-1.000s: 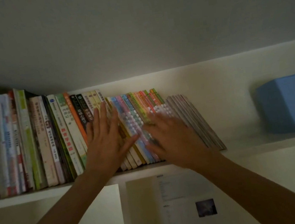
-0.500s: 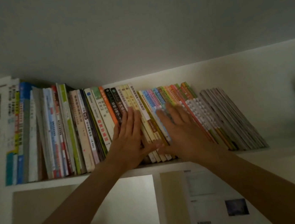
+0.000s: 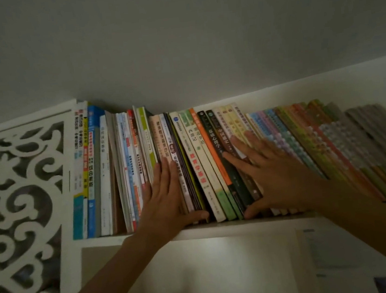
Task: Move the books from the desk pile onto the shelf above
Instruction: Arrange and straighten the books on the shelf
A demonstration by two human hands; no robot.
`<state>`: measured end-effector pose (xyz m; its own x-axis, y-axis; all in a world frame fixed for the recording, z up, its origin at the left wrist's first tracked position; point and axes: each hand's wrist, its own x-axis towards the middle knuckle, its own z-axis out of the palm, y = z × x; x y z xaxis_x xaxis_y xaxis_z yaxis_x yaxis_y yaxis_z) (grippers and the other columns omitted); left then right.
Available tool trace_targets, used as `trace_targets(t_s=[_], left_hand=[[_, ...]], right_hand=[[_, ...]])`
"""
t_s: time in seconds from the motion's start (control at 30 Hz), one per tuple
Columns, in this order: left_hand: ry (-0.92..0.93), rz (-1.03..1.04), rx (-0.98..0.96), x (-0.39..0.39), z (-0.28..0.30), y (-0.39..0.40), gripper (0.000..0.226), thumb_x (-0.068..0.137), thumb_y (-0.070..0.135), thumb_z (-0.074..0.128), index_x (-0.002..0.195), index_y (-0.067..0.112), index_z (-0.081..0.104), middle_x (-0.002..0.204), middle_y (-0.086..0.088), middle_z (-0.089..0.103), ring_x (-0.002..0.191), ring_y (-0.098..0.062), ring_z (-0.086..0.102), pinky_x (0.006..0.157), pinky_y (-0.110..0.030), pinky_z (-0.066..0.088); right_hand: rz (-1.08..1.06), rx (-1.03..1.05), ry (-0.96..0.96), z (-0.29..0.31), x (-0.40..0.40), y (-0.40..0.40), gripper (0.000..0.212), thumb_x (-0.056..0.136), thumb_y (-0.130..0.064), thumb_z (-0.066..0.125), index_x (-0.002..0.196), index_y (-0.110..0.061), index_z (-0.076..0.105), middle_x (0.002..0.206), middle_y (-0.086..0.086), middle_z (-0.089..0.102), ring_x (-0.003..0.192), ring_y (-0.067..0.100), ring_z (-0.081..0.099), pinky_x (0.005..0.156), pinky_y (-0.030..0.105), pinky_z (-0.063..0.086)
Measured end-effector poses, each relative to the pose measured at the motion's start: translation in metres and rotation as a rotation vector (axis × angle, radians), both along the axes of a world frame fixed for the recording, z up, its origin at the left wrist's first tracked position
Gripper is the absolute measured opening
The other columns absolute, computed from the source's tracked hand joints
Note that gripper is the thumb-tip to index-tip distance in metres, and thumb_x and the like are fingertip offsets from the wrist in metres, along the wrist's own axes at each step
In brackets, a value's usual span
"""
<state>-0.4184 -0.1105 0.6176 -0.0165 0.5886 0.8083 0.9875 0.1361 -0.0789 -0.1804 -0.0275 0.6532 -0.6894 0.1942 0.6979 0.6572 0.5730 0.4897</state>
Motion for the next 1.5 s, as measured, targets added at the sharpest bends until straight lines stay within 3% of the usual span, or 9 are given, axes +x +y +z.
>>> trace_targets(t_s=[0.13, 0.37, 0.47, 0.57, 0.77, 0.9, 1.07, 1.27, 1.5], left_hand=[[0.041, 0.0, -0.032, -0.01, 0.003, -0.002, 0.126, 0.038, 0.098, -0.005, 0.124, 0.017, -0.048, 0.134, 0.001, -0.052, 0.122, -0.013, -0.05, 0.106, -0.041, -0.019], [0.044, -0.004, 0.019, -0.028, 0.002, -0.027, 0.115, 0.054, 0.095, 0.006, 0.138, 0.027, -0.032, 0.145, 0.002, -0.04, 0.133, -0.017, -0.037, 0.107, -0.039, -0.02], [-0.013, 0.026, 0.061, -0.043, 0.001, -0.032, 0.119, 0.052, 0.097, 0.011, 0.139, 0.028, -0.032, 0.145, 0.001, -0.04, 0.135, -0.018, -0.035, 0.109, -0.041, -0.019], [-0.059, 0.006, 0.075, -0.046, -0.002, -0.026, 0.116, 0.054, 0.095, 0.017, 0.133, 0.033, -0.04, 0.142, 0.002, -0.045, 0.131, -0.016, -0.041, 0.105, -0.04, -0.025], [0.046, 0.025, 0.146, -0.07, 0.0, -0.016, 0.113, 0.057, 0.093, 0.014, 0.133, 0.032, -0.042, 0.141, 0.002, -0.047, 0.131, -0.013, -0.042, 0.096, -0.028, -0.036], [0.083, 0.044, 0.133, -0.082, 0.003, -0.02, 0.113, 0.056, 0.095, 0.008, 0.134, 0.03, -0.042, 0.143, 0.002, -0.046, 0.133, -0.014, -0.04, 0.099, -0.029, -0.032], [0.047, 0.017, 0.188, -0.07, -0.003, -0.023, 0.109, 0.065, 0.09, 0.015, 0.137, 0.028, -0.038, 0.145, 0.001, -0.043, 0.133, -0.013, -0.039, 0.1, -0.03, -0.031], [-0.111, -0.079, 0.385, -0.076, 0.039, -0.032, 0.089, 0.087, 0.071, 0.021, 0.142, 0.021, -0.028, 0.145, 0.005, -0.038, 0.135, -0.008, -0.033, 0.108, -0.028, -0.021], [-0.081, -0.178, 0.461, -0.087, 0.065, -0.021, 0.069, 0.099, 0.045, 0.025, 0.144, 0.02, -0.02, 0.144, 0.008, -0.03, 0.136, -0.004, -0.024, 0.112, -0.025, -0.011]], right_hand=[[-0.057, -0.055, 0.144, -0.015, -0.019, -0.003, 0.119, 0.057, -0.096, 0.017, 0.151, -0.025, -0.004, 0.158, 0.004, -0.009, 0.143, 0.024, -0.016, 0.113, 0.042, -0.014], [-0.022, 0.038, 0.113, -0.021, -0.034, -0.022, 0.113, 0.063, -0.083, 0.047, 0.15, -0.016, 0.02, 0.156, 0.016, 0.014, 0.143, 0.034, 0.007, 0.117, 0.049, 0.002], [0.027, 0.077, -0.049, -0.011, -0.054, -0.033, 0.114, 0.068, -0.07, 0.063, 0.15, -0.02, 0.001, 0.156, 0.011, -0.007, 0.142, 0.03, -0.009, 0.112, 0.045, -0.001], [-0.002, 0.111, -0.161, 0.005, -0.064, -0.032, 0.117, 0.073, -0.073, 0.053, 0.134, -0.024, -0.034, 0.141, 0.003, -0.043, 0.13, 0.021, -0.039, 0.106, 0.036, -0.021], [-0.032, 0.0, -0.169, 0.003, -0.078, -0.024, 0.114, 0.075, -0.073, 0.048, 0.131, -0.033, -0.042, 0.135, 0.003, -0.051, 0.123, 0.019, -0.051, 0.1, 0.036, -0.029], [0.05, 0.047, -0.055, -0.005, -0.099, -0.022, 0.119, 0.068, -0.071, 0.059, 0.136, -0.038, -0.033, 0.142, 0.001, -0.04, 0.123, 0.015, -0.05, 0.102, 0.041, -0.027], [-0.06, -0.083, -0.087, -0.001, -0.092, -0.036, 0.115, 0.076, -0.071, 0.053, 0.13, -0.025, -0.039, 0.13, -0.003, -0.054, 0.116, 0.017, -0.056, 0.1, 0.039, -0.031], [0.142, -0.066, 0.145, 0.004, -0.099, -0.051, 0.079, 0.07, -0.067, -0.011, 0.133, -0.026, -0.035, 0.145, -0.006, -0.039, 0.13, 0.011, -0.042, 0.109, 0.03, -0.022], [0.286, 0.087, 0.34, 0.045, -0.159, -0.055, 0.06, 0.102, -0.037, 0.026, 0.151, -0.014, 0.002, 0.159, 0.003, -0.001, 0.146, 0.015, -0.006, 0.11, 0.026, -0.015]])
